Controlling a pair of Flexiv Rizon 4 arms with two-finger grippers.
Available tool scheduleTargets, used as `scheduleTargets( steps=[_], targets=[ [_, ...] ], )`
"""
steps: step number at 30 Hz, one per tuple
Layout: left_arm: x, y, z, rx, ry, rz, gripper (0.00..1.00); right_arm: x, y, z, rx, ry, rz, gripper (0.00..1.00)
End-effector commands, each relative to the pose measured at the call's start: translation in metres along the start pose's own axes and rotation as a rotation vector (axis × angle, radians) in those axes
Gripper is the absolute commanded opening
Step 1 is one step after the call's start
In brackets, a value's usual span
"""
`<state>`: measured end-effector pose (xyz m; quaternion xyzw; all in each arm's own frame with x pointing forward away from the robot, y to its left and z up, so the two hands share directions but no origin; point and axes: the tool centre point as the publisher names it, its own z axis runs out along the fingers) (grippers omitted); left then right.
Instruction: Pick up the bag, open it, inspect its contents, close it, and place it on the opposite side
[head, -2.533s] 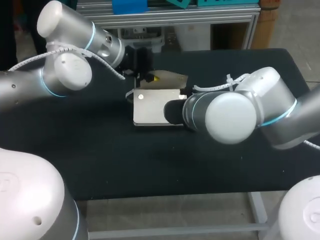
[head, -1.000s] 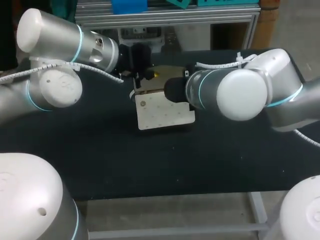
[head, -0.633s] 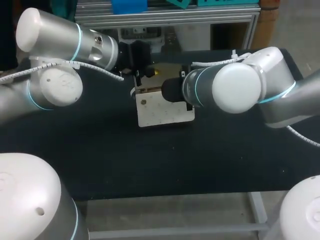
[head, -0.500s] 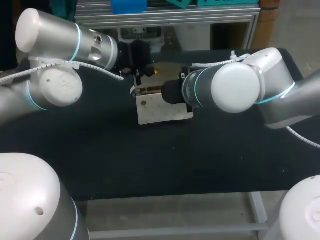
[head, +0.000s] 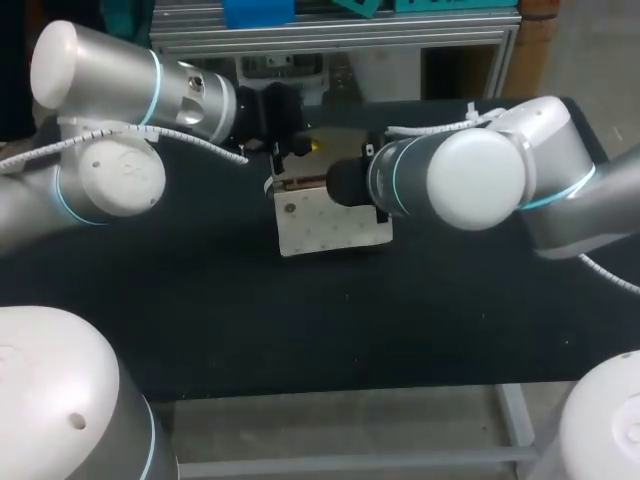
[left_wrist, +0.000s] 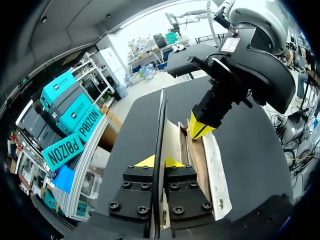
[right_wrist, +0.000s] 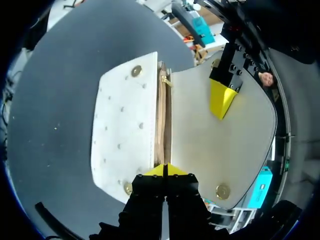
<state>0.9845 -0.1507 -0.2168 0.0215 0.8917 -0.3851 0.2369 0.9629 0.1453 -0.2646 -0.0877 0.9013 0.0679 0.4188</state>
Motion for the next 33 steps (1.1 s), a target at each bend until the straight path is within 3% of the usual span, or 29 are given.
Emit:
scheduleTargets(
  steps=[1,11,19,33],
  targets=[
    [0.001,-0.003,-0.004,0.003,0.004,0.006,0.0,-0.004,0.001,0.007,-0.01,-0.019,0.005,0.0],
    [0.001,-0.003,-0.002,0.002,0.004,0.005,0.0,-0.01,0.003,0.012,-0.003,-0.035,-0.001,0.0],
    [0.0,-0.004,-0.003,0.018,-0.006,-0.005,0.0,0.007,0.0,0.028,-0.011,0.042,0.0,0.0],
    [0.004,-0.006,-0.01,0.041,-0.015,-0.005,0.0,0.024,-0.002,0.029,-0.001,0.144,-0.014,0.0]
  ],
)
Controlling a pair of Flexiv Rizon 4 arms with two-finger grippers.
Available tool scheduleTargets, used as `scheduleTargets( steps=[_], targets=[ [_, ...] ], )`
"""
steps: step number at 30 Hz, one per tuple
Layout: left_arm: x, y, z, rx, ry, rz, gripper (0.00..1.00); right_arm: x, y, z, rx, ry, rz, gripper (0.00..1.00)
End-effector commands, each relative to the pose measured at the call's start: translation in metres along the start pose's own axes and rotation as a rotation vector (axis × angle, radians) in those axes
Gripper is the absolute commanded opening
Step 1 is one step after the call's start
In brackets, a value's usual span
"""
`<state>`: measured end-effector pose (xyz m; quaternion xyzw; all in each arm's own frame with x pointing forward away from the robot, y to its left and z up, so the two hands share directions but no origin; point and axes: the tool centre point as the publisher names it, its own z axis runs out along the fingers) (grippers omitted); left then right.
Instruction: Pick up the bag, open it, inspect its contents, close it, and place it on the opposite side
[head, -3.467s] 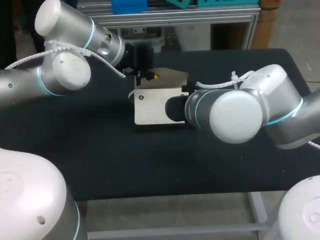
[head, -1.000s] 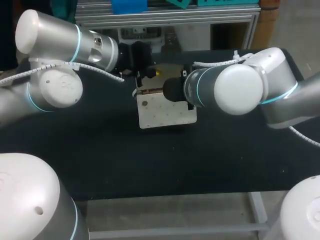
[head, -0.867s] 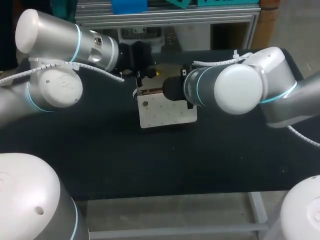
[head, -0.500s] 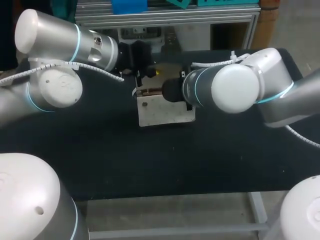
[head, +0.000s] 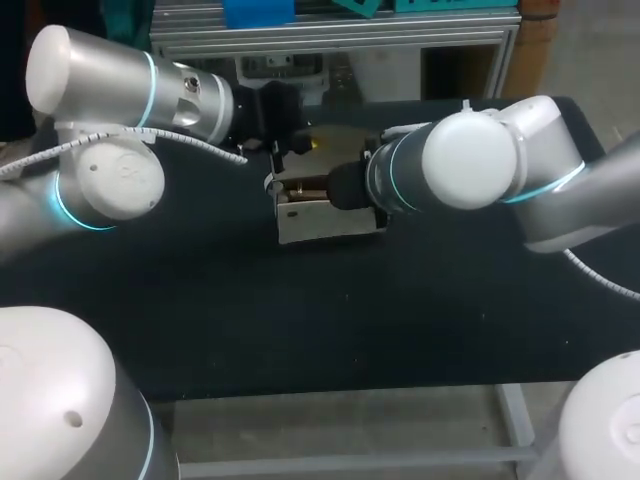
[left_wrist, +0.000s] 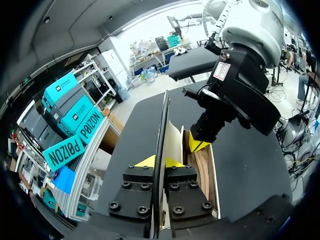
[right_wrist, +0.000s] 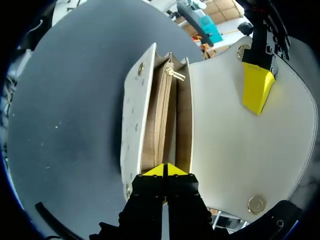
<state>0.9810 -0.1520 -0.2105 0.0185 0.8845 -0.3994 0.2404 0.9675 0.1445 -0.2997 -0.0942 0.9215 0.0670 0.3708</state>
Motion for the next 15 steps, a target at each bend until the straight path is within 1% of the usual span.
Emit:
scheduleTargets(
  steps=[1,10,11,12,13,15],
  targets=[
    [0.005,0.0,-0.006,0.014,0.001,0.007,0.0,0.0,0.002,0.004,0.01,0.052,-0.014,0.0],
    [0.011,-0.002,-0.012,0.036,0.015,0.023,0.0,0.005,0.004,0.021,0.004,0.161,-0.02,0.0],
    [0.011,-0.002,-0.013,0.04,0.014,0.026,0.0,0.005,0.004,0.023,0.005,0.174,-0.022,0.04],
    [0.012,-0.002,-0.014,0.041,0.014,0.028,0.0,0.006,0.004,0.025,0.006,0.175,-0.017,0.18],
    [0.013,-0.002,-0.015,0.041,0.013,0.03,0.0,0.006,0.004,0.026,0.004,0.181,-0.014,0.28],
    [0.014,-0.002,-0.015,0.042,0.014,0.033,0.0,0.007,0.003,0.028,0.005,0.192,-0.009,0.42]
  ],
)
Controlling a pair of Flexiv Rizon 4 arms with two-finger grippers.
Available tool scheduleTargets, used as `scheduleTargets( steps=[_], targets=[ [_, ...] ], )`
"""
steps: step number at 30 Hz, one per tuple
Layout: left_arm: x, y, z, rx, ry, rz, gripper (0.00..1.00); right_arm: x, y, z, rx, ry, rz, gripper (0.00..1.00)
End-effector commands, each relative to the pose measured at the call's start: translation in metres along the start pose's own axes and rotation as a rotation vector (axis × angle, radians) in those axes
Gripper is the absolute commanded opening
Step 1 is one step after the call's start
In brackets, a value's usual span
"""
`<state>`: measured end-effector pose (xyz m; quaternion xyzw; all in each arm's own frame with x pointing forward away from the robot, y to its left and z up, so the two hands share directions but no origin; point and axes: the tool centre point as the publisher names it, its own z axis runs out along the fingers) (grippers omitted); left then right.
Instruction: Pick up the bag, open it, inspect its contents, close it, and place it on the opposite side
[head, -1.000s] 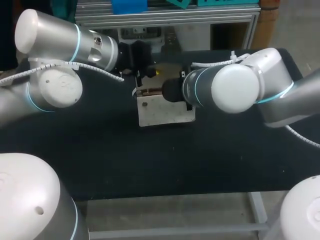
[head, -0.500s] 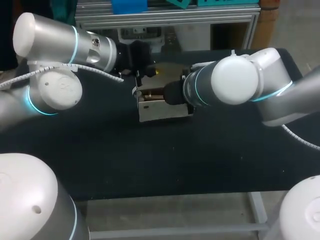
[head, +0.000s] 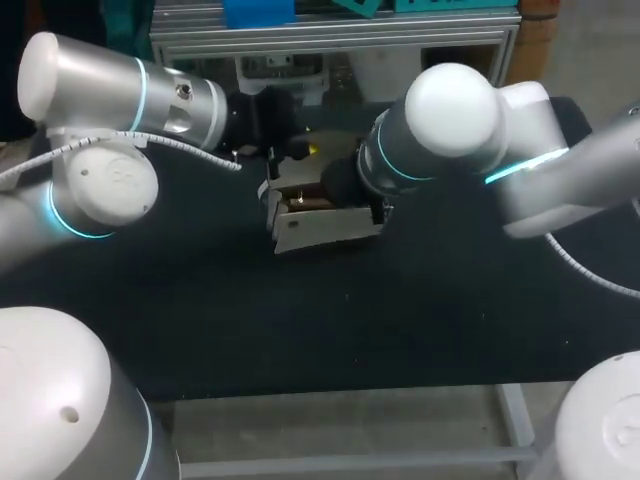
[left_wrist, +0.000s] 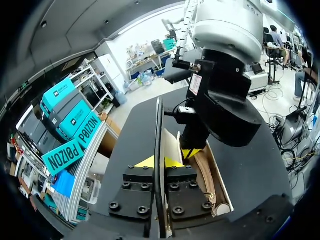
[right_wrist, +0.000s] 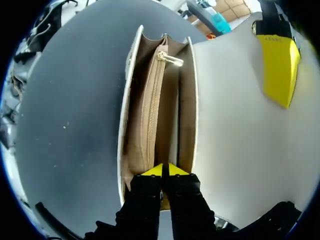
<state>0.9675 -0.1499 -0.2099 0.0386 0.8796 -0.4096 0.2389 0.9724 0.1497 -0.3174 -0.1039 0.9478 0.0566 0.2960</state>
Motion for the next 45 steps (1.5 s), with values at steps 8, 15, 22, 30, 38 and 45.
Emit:
scheduleTargets(
  steps=[8,15,22,30,38,45],
  targets=[
    [0.0032,0.0029,-0.0081,0.015,0.0,0.008,0.0,-0.0002,0.0004,0.0164,0.001,0.062,-0.002,0.95],
    [0.0032,0.0038,-0.0068,0.025,0.004,0.018,0.0,0.0035,0.0006,0.0167,-0.002,0.071,-0.003,1.0],
    [0.0022,0.0039,-0.0062,0.025,0.003,0.023,0.0,0.0042,0.0005,0.0164,-0.001,0.073,-0.006,1.0],
    [0.0021,0.0048,-0.004,0.02,0.008,0.024,0.0,0.0044,0.0001,0.0163,-0.001,0.071,-0.007,1.0],
    [0.0019,0.0051,-0.0032,0.017,0.01,0.027,0.0,0.0041,-0.0001,0.0157,-0.001,0.066,-0.009,1.0],
    [0.002,0.0053,-0.0025,0.017,0.012,0.029,0.0,0.0034,0.0003,0.0127,-0.001,0.057,-0.012,0.97]
  ],
)
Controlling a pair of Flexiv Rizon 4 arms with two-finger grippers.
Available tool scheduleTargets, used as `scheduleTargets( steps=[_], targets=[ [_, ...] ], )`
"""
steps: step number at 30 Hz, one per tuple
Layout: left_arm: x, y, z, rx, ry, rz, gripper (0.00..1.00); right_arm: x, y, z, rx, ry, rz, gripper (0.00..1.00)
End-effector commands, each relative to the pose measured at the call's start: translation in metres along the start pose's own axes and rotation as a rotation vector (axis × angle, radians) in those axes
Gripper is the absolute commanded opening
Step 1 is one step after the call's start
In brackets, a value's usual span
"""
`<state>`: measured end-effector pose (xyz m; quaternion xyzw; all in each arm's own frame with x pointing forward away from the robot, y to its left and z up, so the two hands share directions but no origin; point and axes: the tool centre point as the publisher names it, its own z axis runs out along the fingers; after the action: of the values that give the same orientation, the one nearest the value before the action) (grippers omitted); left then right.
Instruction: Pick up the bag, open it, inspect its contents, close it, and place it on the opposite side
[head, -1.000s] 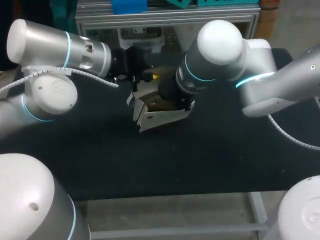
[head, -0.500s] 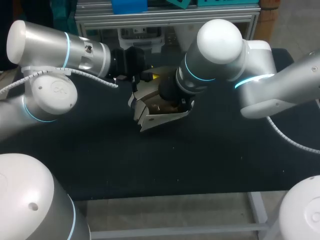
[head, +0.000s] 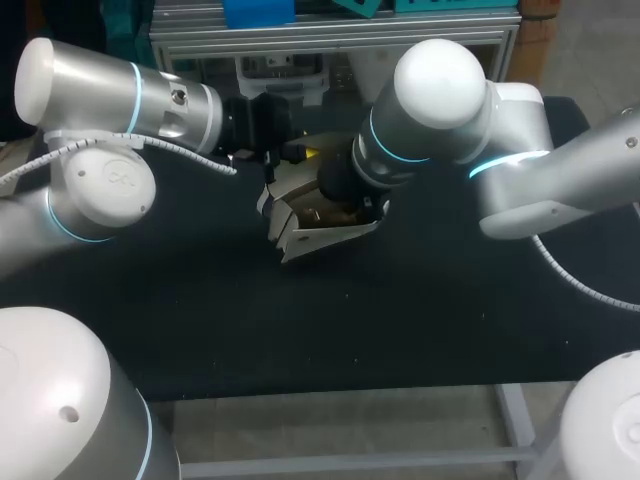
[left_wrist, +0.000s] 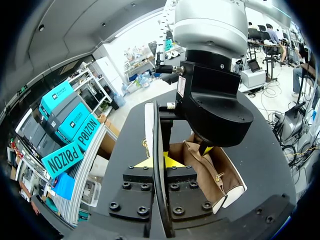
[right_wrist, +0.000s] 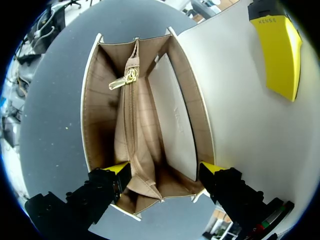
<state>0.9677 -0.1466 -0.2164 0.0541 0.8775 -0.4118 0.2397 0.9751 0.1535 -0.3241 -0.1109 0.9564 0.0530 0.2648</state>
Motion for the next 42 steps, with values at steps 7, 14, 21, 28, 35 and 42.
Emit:
scheduleTargets(
  steps=[7,14,21,28,35,42],
  targets=[
    [0.0,-0.002,-0.003,0.001,0.004,0.006,0.0,0.001,-0.002,0.001,-0.003,-0.028,-0.005,0.53],
    [0.0,-0.001,-0.002,-0.01,0.004,0.006,0.0,-0.005,-0.001,-0.025,-0.009,-0.131,0.008,0.0],
    [0.0,-0.002,-0.002,-0.021,0.0,0.006,0.0,-0.007,0.004,-0.059,-0.028,-0.237,-0.013,0.0],
    [0.001,-0.005,-0.003,-0.025,0.003,-0.018,0.0,-0.004,0.008,-0.084,-0.035,-0.306,-0.025,0.0],
    [0.006,-0.015,-0.008,0.018,0.09,-0.074,0.0,0.01,0.009,-0.118,-0.034,-0.387,-0.029,0.0],
    [0.009,-0.01,0.009,0.094,0.241,-0.189,0.0,0.038,0.001,-0.138,-0.013,-0.405,-0.019,0.0]
  ],
)
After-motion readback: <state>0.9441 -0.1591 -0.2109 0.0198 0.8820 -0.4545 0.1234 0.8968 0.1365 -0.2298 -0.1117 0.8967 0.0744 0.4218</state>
